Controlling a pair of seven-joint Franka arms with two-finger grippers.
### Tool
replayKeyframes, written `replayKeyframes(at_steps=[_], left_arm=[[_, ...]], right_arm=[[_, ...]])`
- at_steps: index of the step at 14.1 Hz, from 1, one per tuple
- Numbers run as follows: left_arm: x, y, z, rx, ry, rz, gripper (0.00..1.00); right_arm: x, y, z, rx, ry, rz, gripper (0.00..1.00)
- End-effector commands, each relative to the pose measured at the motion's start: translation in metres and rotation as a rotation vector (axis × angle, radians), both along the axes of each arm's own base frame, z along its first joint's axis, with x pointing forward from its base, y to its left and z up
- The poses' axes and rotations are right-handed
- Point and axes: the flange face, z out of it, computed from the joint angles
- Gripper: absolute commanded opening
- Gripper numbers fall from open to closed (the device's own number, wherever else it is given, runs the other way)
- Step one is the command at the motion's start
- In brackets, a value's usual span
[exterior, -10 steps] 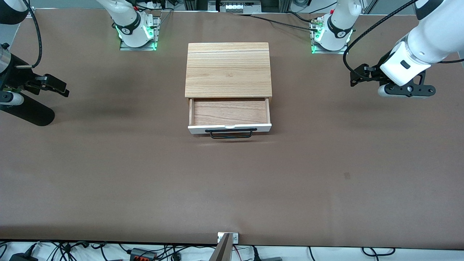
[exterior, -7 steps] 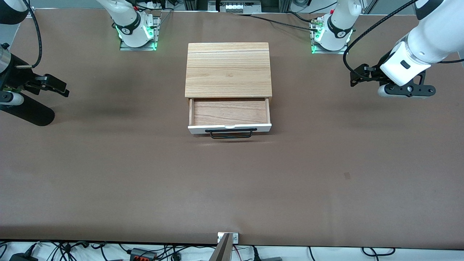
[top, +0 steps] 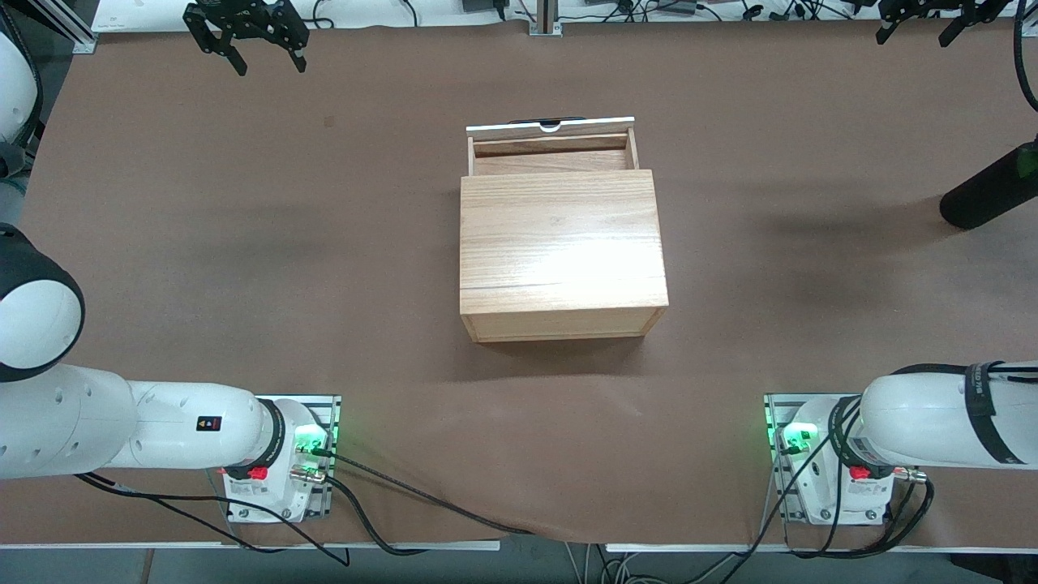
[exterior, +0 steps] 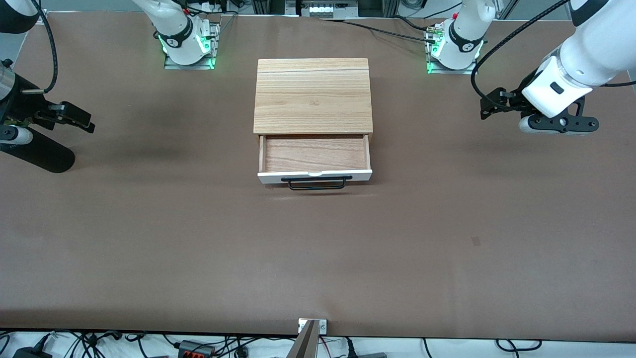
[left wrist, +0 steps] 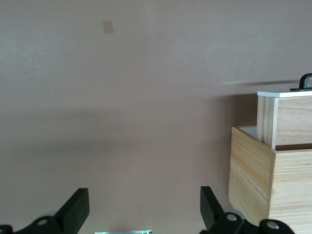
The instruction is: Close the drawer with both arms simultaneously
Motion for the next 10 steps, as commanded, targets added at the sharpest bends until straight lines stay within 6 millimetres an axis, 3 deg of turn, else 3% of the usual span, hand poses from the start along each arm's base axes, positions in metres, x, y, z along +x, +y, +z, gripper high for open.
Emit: replayKeyframes(at_steps=[1,3,5,8,10], left_arm=[[0.011,-0.009,0.004,-0.016,-0.002,-0.002,1.0],[0.021,-0.013,0.0,-0.017,-0.001,-0.007,1.0],[0.027,-0.033,0.001,-0.018,-0.008,-0.042,1.0],[0.039,-0.047,-0.02,-0.025,0.026,-0.034,1.0],[0.039,-0.072,-0.033,-0.024,0.05,-0.037,1.0]], right_arm=[[0.002,0.003,0.001,-0.002,0.004,0.0,1.0],[0.002,0.006,0.002,0.001,0.007,0.003,1.0],[0.003,0.02,0.0,0.002,0.01,0.019,1.0],[0.01,0.05,-0.021,0.002,0.054,0.064,1.0],[0.021,0.066,-0.053,0.012,0.101,0.08,1.0]])
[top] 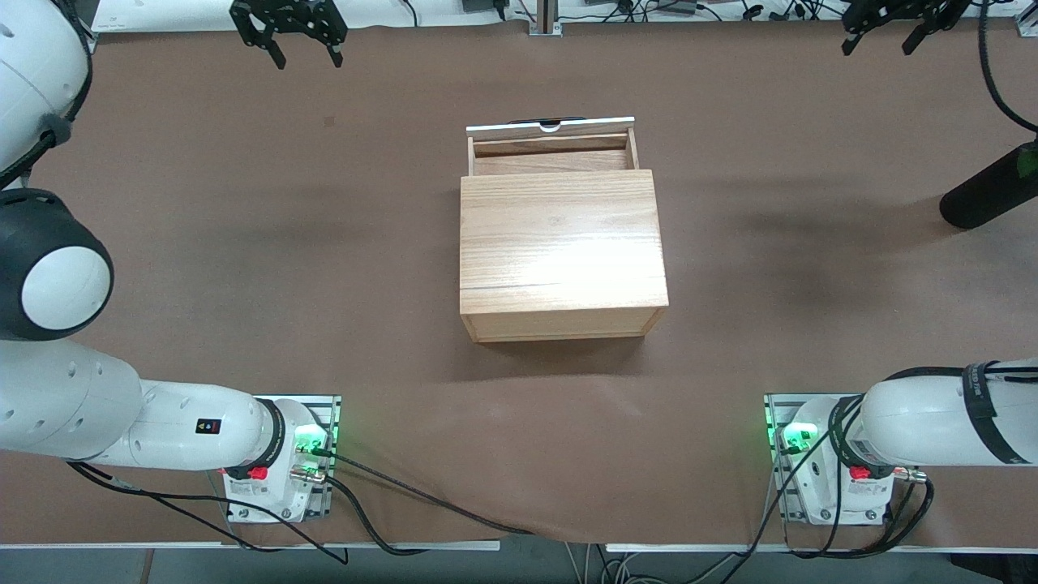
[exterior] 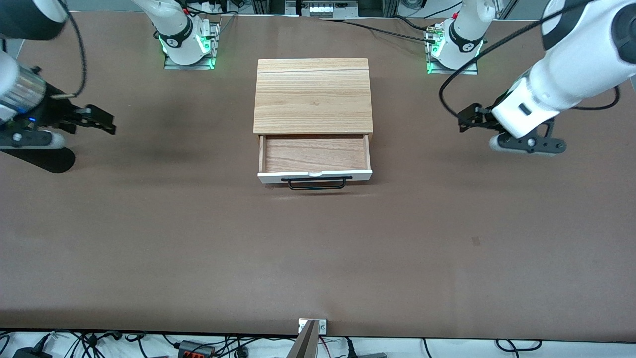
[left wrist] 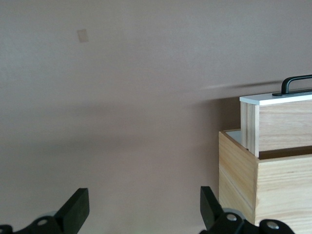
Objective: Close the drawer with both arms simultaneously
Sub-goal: 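Move the right gripper and the left gripper toward the drawer front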
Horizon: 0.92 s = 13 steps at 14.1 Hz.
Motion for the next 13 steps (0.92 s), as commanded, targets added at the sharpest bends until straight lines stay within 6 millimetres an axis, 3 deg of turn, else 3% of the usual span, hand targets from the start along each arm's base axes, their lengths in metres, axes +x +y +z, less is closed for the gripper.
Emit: replayKeyframes(at_steps=[1,3,5,7,9,11,13], left_arm=[[0.011,-0.03,-0.006,-0.015,0.003,0.004,1.0],[0.029,-0.035,-0.02,-0.029,-0.018,0.02,1.0],[0.03,-0.065,-0.048,-0.02,0.019,-0.006,1.0],[0.042,-0.09,-0.063,-0.025,0.0,0.004,1.0],[0.048,-0.111,-0.09,-0.025,0.018,0.025,1.0],[0.059,-0.12,-0.109,-0.045,-0.003,0.03,1.0],[0.063,-0.136,-0.124,-0.059,-0.028,0.015,1.0]], right_arm=[[0.019,0.029,-0.043,0.032,0.066,0.013,1.0],[0.039,0.055,-0.077,0.141,0.071,0.003,1.0],[0.057,0.085,-0.105,0.205,0.037,0.003,1.0],[0.071,0.121,-0.131,0.219,-0.042,0.028,1.0],[0.085,0.143,-0.16,0.237,-0.107,-0.021,1.0],[0.088,0.182,-0.177,0.266,-0.172,-0.054,1.0],[0.088,0.205,-0.191,0.275,-0.21,-0.087,1.0]])
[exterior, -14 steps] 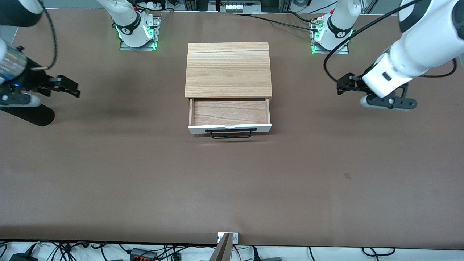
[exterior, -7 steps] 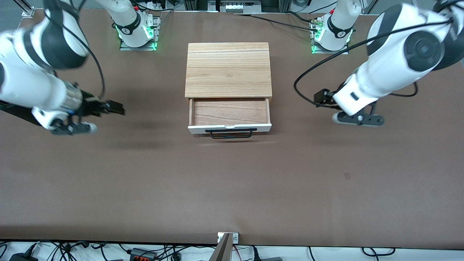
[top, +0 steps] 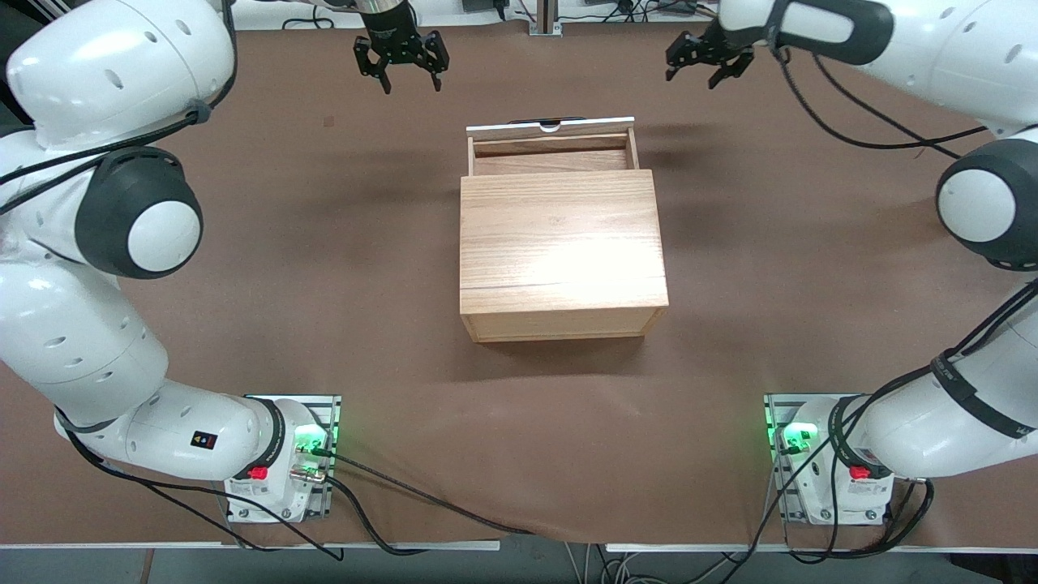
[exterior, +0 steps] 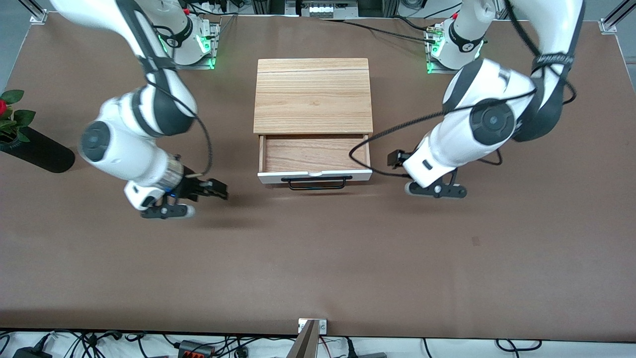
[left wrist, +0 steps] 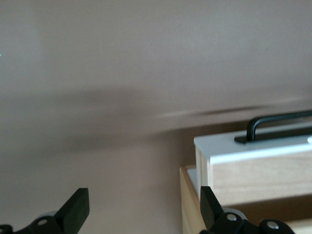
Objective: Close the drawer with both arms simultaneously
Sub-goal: 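Move the right gripper and the left gripper toward the drawer front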
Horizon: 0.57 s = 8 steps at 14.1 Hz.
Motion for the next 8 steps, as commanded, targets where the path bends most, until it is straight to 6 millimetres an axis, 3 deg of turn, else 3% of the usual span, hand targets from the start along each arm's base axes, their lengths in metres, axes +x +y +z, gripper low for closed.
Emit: replayKeyframes(at_steps=[1,5,8], left_arm=[[0.014,-0.015,-0.012,-0.024,-0.036,0.009,1.0],[0.02,-0.045,-0.042,-0.059,-0.099,-0.009,1.0],[0.02,-0.048,-0.06,-0.05,-0.082,-0.012,1.0]], right_arm=[[0.003,0.029,-0.013,0.025,-0.023,-0.046,1.0],[-0.01,0.07,-0.023,0.018,-0.047,0.018,1.0],[-0.017,0.075,-0.035,0.008,-0.021,0.029,1.0]])
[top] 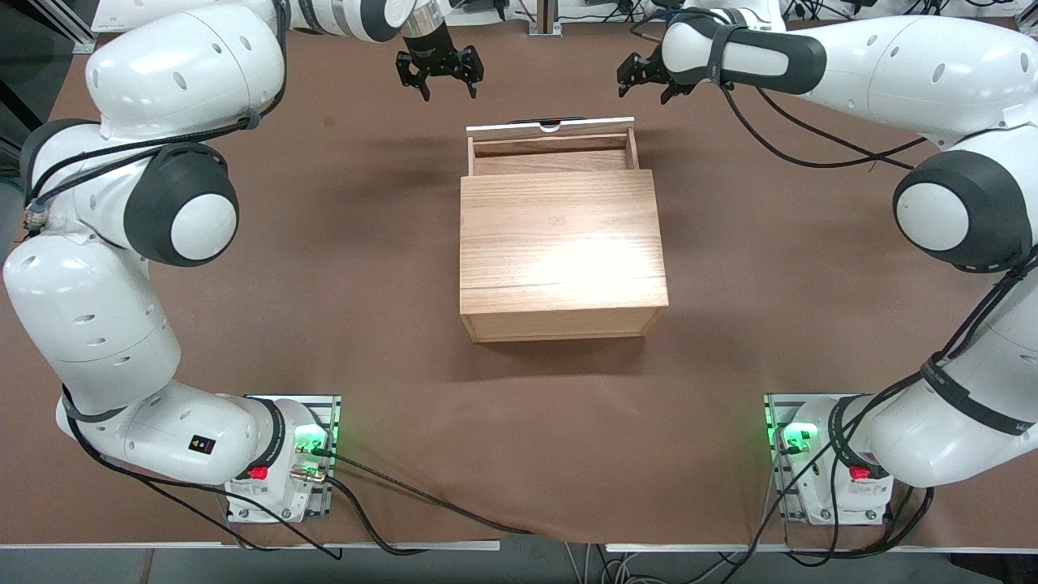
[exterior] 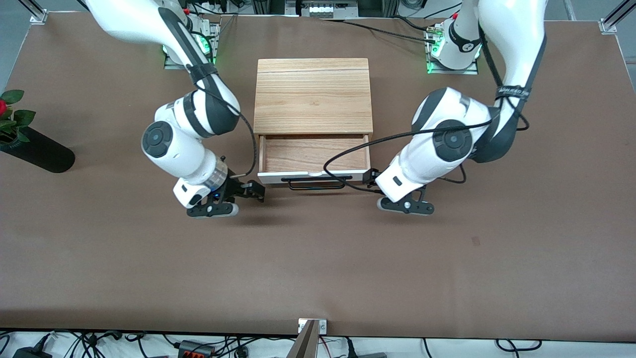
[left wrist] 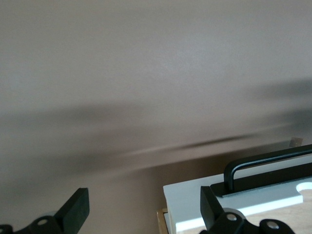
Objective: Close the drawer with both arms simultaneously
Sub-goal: 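Move the right gripper and the left gripper toward the drawer front, then push the white drawer front into the box with both grippers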
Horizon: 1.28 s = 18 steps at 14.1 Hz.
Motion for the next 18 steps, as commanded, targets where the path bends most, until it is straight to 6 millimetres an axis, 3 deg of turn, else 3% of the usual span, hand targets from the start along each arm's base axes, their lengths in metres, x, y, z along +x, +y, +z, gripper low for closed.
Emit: replayKeyframes(at_steps=[1,3,8,18], left_arm=[[0.005,-0.009,-0.006,0.0,-0.006,0.002,1.0],[0.005,-0.009,-0.009,0.037,-0.027,-0.021,1.0],[-0.007,-0.028,-0.04,0.07,0.01,-0.065,1.0],[-0.019,-0.025,-0.044,0.1,0.104,-0.069,1.0]], right_arm=[[-0.001,0.005,-0.006,-0.004,0.013,-0.007,1.0],[-0.011,0.011,-0.016,-0.014,0.033,0.01,1.0],[-0.018,0.015,-0.023,-0.028,0.075,0.028,1.0],[-0.038,0.015,-0.036,-0.074,0.217,0.068,1.0]])
